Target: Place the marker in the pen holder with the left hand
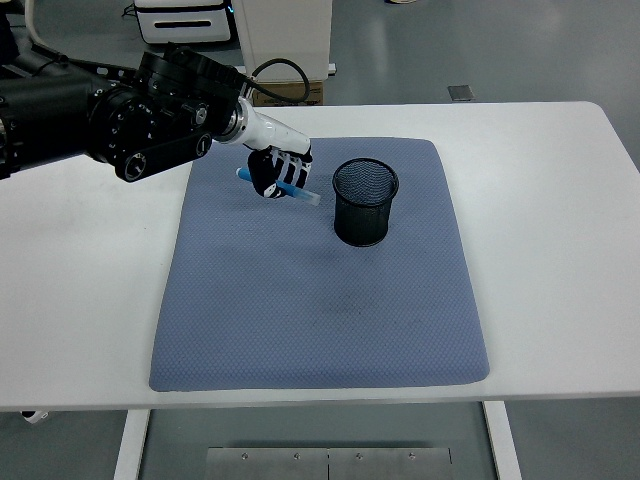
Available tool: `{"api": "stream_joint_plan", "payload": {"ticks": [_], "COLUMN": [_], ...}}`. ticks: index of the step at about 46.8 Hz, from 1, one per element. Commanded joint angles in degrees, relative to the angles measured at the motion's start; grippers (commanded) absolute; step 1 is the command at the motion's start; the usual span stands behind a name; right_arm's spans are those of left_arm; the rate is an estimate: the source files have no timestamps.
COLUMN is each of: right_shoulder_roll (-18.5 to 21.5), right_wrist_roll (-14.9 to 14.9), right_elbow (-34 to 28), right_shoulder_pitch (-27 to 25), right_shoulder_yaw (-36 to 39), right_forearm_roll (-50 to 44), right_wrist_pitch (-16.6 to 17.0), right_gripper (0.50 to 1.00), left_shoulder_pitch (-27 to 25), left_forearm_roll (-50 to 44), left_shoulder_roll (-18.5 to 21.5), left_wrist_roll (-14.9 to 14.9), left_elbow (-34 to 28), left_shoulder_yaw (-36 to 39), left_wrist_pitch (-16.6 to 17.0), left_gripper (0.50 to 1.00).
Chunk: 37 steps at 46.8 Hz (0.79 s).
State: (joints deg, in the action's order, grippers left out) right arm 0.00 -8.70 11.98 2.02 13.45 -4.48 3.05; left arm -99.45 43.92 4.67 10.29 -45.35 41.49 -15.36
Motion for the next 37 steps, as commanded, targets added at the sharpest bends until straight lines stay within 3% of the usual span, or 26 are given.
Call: {"api": "stream_joint_plan", "payload": {"ticks": [1,37], "right_shoulder_roll": [0.0,0.0], "right_wrist_roll": [0.0,0.0], "right_elbow": [0.06,0.06], "right_shoulder_pitch": [0.0,0.0], "right_shoulder_yaw": [0.0,0.0], "right_forearm_roll": [0.0,0.0], "right_wrist_pitch": [-0.06,0.03], "right_gripper": [1.0,1.0], "left_shoulder_pitch": [-0.39,-2.5], "left_forearm_roll": [-0.24,-0.51], "left_shoulder_roll": [-0.1,-2.29], "left_wrist_roll": [0.0,-0.18], "left_elbow": [0.0,0.0], "left_shoulder_yaw": [-0.62,-8.17], "left_wrist_pitch": [-0.02,-1.16], "left_gripper": [0.5,0.5]}}
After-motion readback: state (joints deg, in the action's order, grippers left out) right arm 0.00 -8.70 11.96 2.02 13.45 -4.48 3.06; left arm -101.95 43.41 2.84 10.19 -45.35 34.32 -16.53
